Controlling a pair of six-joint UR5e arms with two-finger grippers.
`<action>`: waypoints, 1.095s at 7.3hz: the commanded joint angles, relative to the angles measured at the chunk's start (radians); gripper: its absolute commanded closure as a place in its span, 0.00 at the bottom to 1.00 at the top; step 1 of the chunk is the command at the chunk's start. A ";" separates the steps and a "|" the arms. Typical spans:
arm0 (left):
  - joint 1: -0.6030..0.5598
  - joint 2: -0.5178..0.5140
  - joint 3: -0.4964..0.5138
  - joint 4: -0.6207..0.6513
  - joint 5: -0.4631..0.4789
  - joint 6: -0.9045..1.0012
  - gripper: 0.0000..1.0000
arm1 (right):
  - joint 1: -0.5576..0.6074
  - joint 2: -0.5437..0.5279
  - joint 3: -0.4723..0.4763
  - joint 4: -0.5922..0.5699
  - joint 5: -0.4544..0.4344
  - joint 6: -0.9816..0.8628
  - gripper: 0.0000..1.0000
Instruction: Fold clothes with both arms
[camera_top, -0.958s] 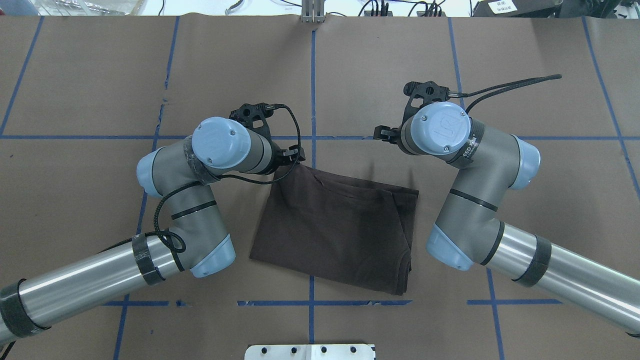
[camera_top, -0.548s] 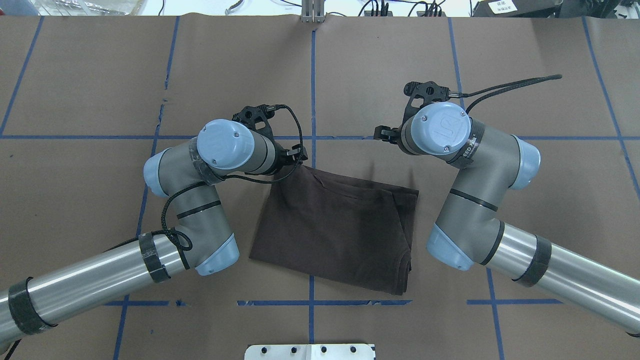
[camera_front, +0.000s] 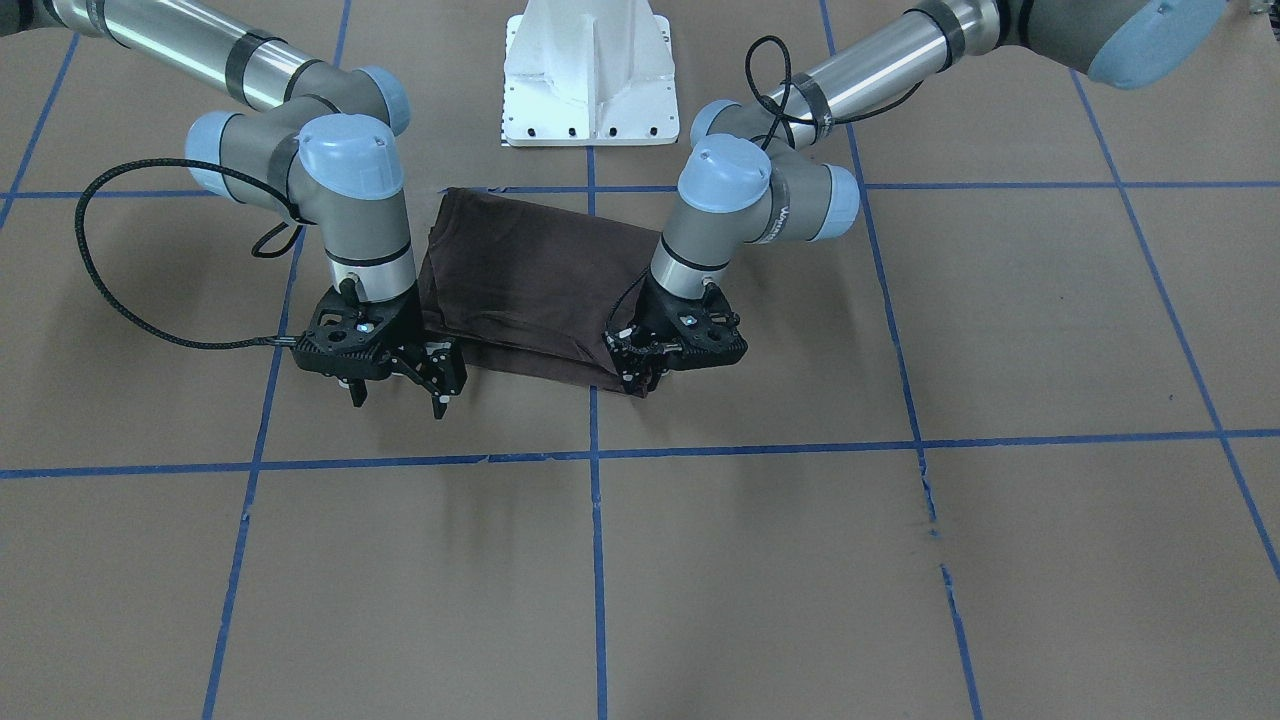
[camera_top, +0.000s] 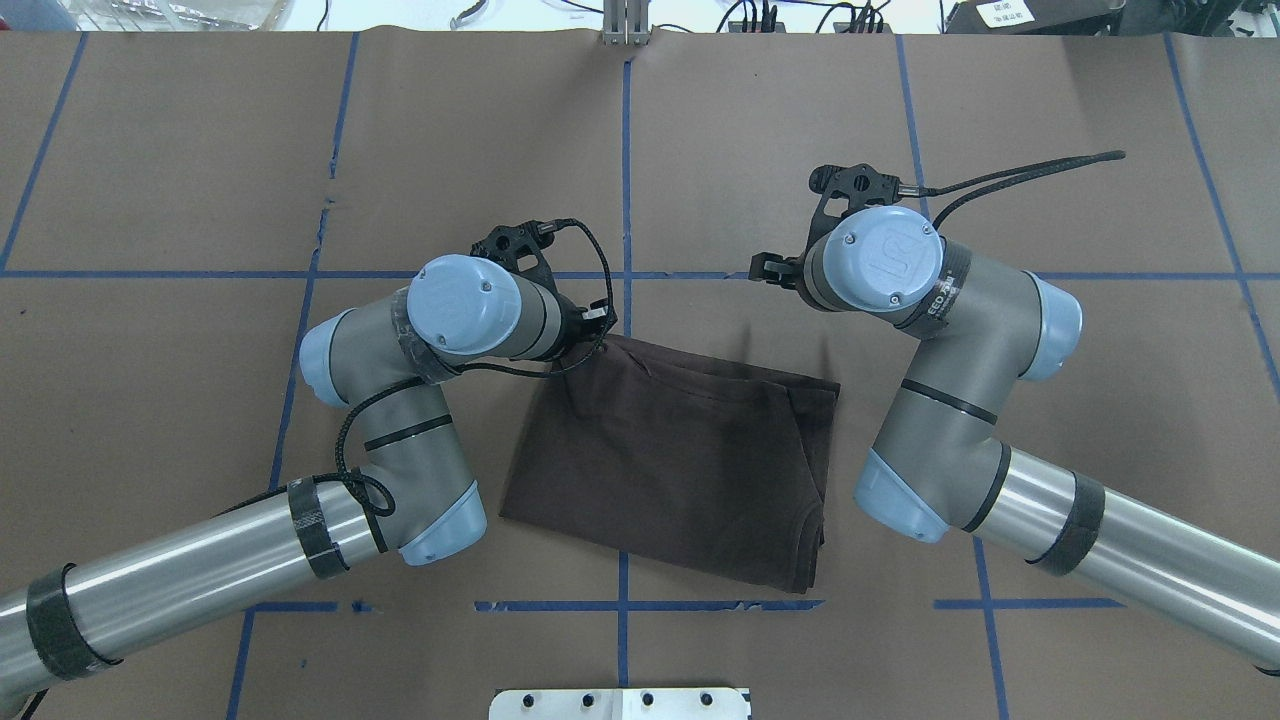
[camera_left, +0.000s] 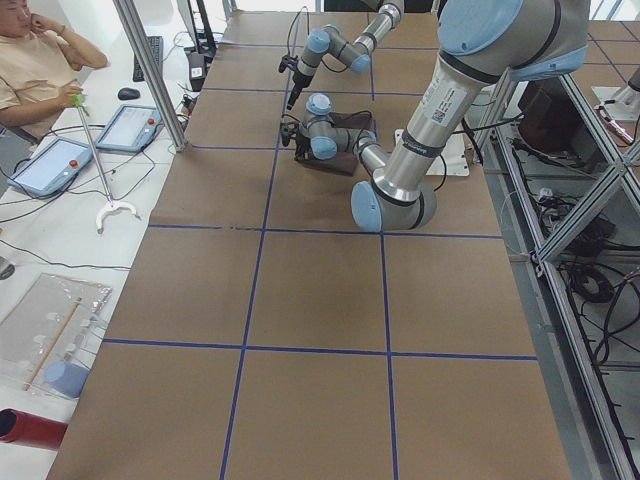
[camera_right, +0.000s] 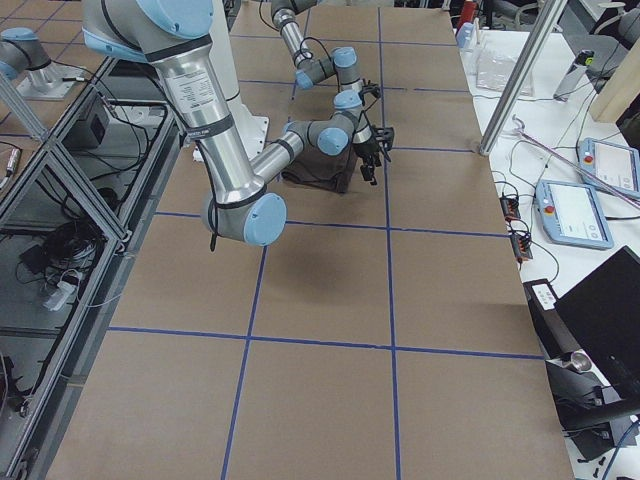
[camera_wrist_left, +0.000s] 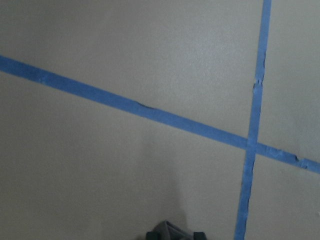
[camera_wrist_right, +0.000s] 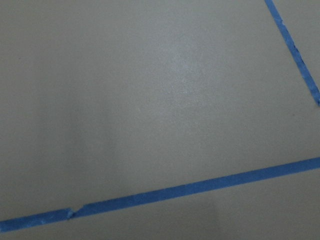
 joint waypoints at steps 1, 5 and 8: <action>0.004 0.008 -0.010 0.010 0.016 -0.006 1.00 | 0.000 0.000 0.002 0.000 0.000 0.000 0.00; -0.042 0.103 -0.091 0.018 0.015 0.027 1.00 | 0.000 -0.002 0.009 0.000 -0.003 0.002 0.00; -0.060 0.158 -0.128 0.018 0.015 0.040 1.00 | 0.000 -0.002 0.009 0.000 0.000 0.002 0.00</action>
